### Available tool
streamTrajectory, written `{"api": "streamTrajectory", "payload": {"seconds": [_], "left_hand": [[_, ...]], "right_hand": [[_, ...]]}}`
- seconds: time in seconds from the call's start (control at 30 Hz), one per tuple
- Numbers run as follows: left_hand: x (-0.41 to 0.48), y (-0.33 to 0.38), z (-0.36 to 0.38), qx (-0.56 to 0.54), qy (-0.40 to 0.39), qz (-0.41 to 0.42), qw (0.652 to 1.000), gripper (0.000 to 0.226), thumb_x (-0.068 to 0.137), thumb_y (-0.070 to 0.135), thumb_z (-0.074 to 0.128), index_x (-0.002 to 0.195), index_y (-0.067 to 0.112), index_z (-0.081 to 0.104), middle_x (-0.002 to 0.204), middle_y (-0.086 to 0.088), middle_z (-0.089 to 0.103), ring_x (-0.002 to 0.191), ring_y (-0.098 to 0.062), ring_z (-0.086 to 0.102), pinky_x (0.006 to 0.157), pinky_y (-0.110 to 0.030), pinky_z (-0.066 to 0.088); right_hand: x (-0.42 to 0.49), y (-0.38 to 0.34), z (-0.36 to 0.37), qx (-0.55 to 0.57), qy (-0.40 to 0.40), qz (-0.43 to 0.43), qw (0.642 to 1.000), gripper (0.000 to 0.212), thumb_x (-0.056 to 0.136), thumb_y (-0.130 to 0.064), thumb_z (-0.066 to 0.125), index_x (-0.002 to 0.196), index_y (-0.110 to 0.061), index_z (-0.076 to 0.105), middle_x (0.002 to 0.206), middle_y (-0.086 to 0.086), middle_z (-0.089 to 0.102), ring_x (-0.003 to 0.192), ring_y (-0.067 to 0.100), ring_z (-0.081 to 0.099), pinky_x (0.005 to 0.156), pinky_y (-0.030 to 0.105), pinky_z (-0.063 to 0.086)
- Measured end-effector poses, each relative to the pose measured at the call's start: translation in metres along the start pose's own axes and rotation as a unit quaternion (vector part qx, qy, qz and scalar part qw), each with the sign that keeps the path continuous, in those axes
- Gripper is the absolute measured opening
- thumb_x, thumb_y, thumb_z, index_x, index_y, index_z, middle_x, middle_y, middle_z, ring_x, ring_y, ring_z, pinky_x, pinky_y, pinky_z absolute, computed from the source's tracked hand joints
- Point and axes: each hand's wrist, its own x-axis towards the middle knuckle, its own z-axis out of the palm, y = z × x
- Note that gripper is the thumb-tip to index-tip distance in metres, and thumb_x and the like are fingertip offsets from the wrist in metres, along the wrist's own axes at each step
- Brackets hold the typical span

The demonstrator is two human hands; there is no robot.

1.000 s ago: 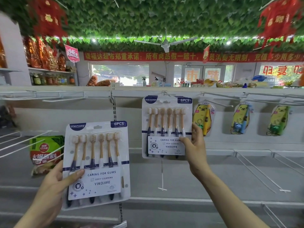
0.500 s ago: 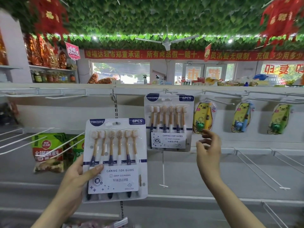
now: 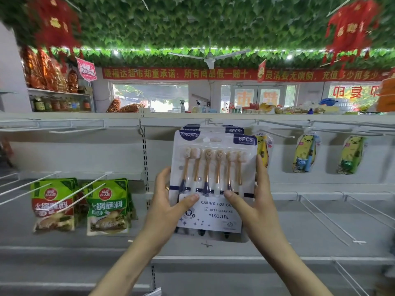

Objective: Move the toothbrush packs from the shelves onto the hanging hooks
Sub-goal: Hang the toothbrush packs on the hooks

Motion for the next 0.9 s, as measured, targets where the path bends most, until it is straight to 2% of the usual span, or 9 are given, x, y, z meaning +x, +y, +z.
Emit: {"api": "streamTrajectory", "payload": {"seconds": [0.1, 0.17, 0.4, 0.47, 0.53, 0.6, 0.67, 0.77, 0.9], "left_hand": [[0.003, 0.012, 0.012, 0.079, -0.024, 0.031, 0.996, 0.085, 0.092, 0.038, 0.075, 0.147, 0.069, 0.018, 0.126, 0.046, 0.057, 0.11, 0.009, 0.066, 0.084, -0.034, 0.062], [0.006, 0.018, 0.017, 0.117, -0.028, 0.042, 0.992, 0.085, 0.093, 0.042, 0.072, 0.147, 0.071, 0.013, 0.123, 0.053, 0.052, 0.109, 0.017, 0.062, 0.085, -0.032, 0.062], [0.013, 0.015, 0.015, 0.142, -0.004, 0.049, 0.989, 0.092, 0.091, 0.046, 0.075, 0.157, 0.06, 0.012, 0.143, 0.037, 0.051, 0.131, 0.002, 0.056, 0.104, -0.048, 0.056], [0.013, 0.011, 0.013, 0.149, 0.005, 0.051, 0.988, 0.094, 0.09, 0.049, 0.075, 0.157, 0.059, 0.011, 0.149, 0.03, 0.048, 0.136, -0.003, 0.053, 0.106, -0.05, 0.054], [0.014, 0.008, 0.011, 0.156, 0.01, 0.053, 0.986, 0.094, 0.09, 0.049, 0.075, 0.158, 0.057, 0.012, 0.15, 0.029, 0.048, 0.137, -0.002, 0.051, 0.108, -0.05, 0.053], [0.016, 0.006, 0.009, 0.168, 0.014, 0.055, 0.984, 0.094, 0.09, 0.049, 0.075, 0.158, 0.056, 0.012, 0.148, 0.03, 0.049, 0.137, -0.002, 0.051, 0.11, -0.05, 0.051], [0.02, 0.005, 0.008, 0.176, 0.018, 0.052, 0.983, 0.093, 0.091, 0.048, 0.075, 0.159, 0.055, 0.012, 0.147, 0.029, 0.05, 0.135, -0.001, 0.052, 0.109, -0.05, 0.052], [0.031, 0.0, 0.007, 0.19, 0.015, 0.043, 0.981, 0.092, 0.092, 0.048, 0.075, 0.16, 0.051, 0.013, 0.148, 0.026, 0.052, 0.134, -0.002, 0.054, 0.107, -0.049, 0.053], [0.046, -0.008, 0.008, 0.244, 0.02, 0.046, 0.969, 0.091, 0.092, 0.047, 0.075, 0.161, 0.044, 0.016, 0.151, 0.015, 0.048, 0.131, -0.004, 0.053, 0.106, -0.039, 0.052]], "right_hand": [[0.008, 0.003, -0.008, -0.021, 0.02, 0.004, 1.0, 0.108, 0.091, -0.02, 0.08, 0.167, -0.041, 0.006, 0.167, -0.033, 0.015, 0.147, -0.022, 0.015, 0.11, -0.001, 0.022], [0.014, 0.002, -0.011, -0.03, 0.025, 0.005, 0.999, 0.109, 0.091, -0.019, 0.081, 0.167, -0.042, 0.006, 0.169, -0.03, 0.014, 0.149, -0.019, 0.016, 0.108, -0.003, 0.022], [0.026, 0.004, -0.012, -0.048, 0.011, -0.006, 0.999, 0.11, 0.091, -0.022, 0.081, 0.167, -0.041, 0.003, 0.168, -0.034, 0.007, 0.149, -0.022, 0.008, 0.113, 0.003, 0.015], [0.026, 0.006, -0.01, -0.046, 0.006, -0.007, 0.999, 0.109, 0.092, -0.023, 0.08, 0.167, -0.042, 0.004, 0.164, -0.039, 0.008, 0.145, -0.027, 0.008, 0.108, -0.004, 0.015], [0.028, 0.008, -0.008, -0.044, -0.001, -0.005, 0.999, 0.108, 0.092, -0.024, 0.08, 0.166, -0.044, 0.005, 0.162, -0.042, 0.009, 0.141, -0.031, 0.009, 0.11, 0.001, 0.018], [0.031, 0.008, -0.005, -0.043, -0.008, 0.0, 0.999, 0.107, 0.092, -0.025, 0.079, 0.166, -0.046, 0.004, 0.161, -0.042, 0.01, 0.14, -0.03, 0.01, 0.118, 0.017, 0.022], [0.035, 0.008, -0.003, -0.037, -0.013, 0.006, 0.999, 0.107, 0.093, -0.024, 0.079, 0.166, -0.046, 0.004, 0.159, -0.044, 0.01, 0.143, -0.025, 0.014, 0.121, 0.025, 0.024], [0.041, 0.01, 0.001, -0.042, -0.018, 0.014, 0.999, 0.107, 0.094, -0.024, 0.078, 0.167, -0.043, 0.003, 0.161, -0.036, 0.012, 0.147, -0.013, 0.016, 0.121, 0.028, 0.025], [0.05, 0.017, 0.005, -0.058, -0.017, 0.023, 0.998, 0.106, 0.094, -0.021, 0.078, 0.168, -0.038, 0.003, 0.159, -0.029, 0.017, 0.137, -0.013, 0.02, 0.117, 0.026, 0.025]]}}
